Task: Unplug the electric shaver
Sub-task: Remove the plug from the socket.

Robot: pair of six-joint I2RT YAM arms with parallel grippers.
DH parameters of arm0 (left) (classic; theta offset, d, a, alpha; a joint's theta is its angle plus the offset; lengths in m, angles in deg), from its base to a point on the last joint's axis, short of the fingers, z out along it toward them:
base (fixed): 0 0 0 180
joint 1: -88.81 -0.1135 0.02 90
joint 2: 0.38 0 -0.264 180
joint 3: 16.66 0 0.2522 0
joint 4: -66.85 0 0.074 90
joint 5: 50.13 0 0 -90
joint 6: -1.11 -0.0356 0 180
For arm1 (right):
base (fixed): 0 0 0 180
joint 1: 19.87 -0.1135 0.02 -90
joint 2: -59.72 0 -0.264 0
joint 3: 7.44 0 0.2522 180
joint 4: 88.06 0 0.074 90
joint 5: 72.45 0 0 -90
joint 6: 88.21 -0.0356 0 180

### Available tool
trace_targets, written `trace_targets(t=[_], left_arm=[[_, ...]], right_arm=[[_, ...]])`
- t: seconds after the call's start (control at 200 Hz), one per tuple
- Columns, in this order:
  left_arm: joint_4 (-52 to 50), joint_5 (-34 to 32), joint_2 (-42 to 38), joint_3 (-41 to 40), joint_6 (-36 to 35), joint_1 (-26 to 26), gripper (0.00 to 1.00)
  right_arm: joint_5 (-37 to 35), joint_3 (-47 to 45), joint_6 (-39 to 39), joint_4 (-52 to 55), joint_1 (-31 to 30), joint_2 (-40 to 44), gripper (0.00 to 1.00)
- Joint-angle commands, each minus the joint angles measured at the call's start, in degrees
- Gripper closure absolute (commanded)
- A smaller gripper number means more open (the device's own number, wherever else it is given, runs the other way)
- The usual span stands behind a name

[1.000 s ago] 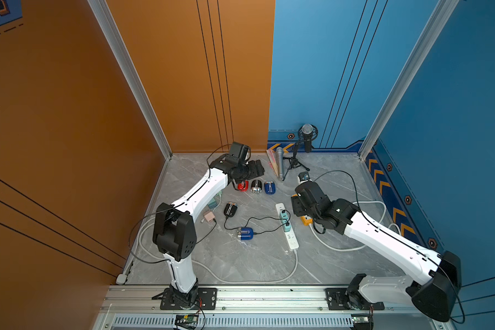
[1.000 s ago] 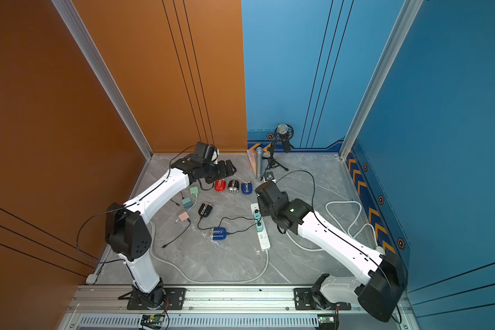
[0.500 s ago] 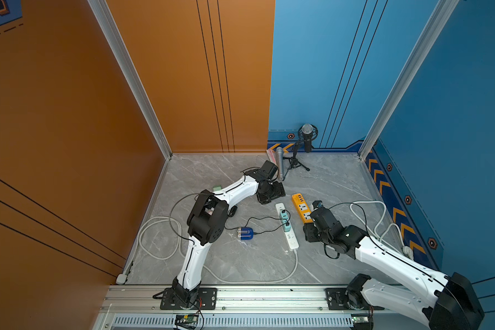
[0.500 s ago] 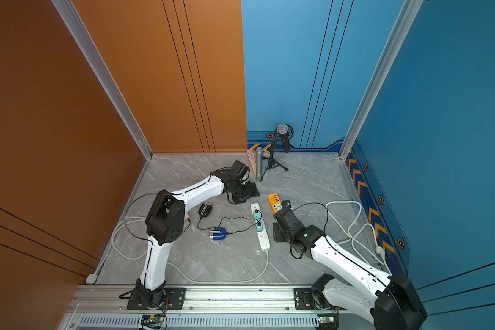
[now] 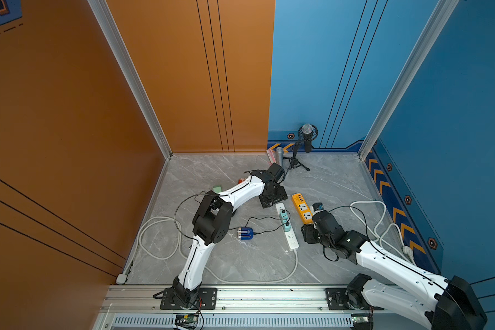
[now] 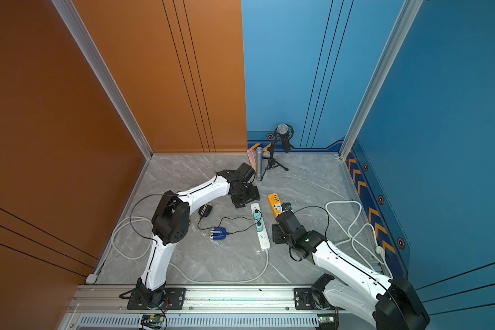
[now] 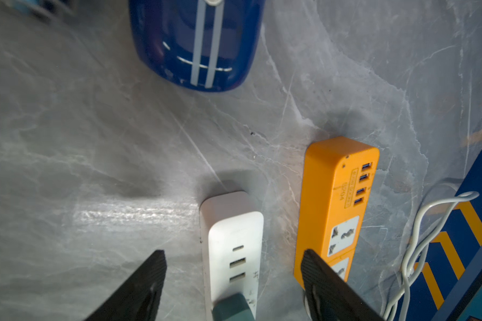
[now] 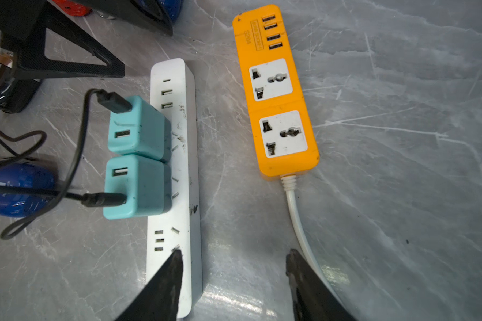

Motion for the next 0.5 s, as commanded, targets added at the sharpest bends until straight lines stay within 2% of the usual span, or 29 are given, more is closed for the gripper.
trace_targets(t=[0.0, 0.34, 0.49], left_arm=[[-4.8, -3.1, 3.0, 2.5, 0.8, 1.1, 0.21], [-11.0, -6.3, 7.8, 8.4, -0.2, 2.9, 0.24], [-12.3, -5.9, 10.1, 10.7, 0.1, 3.2, 0.29]], right_arm=[[1.5, -1.9, -0.4, -2.2, 1.1, 2.1, 0.39], [5.6, -5.0, 1.0, -3.0, 5.9, 6.2, 0.39], [7.2, -5.0, 2.1, -2.9, 6.1, 6.8, 0.39]])
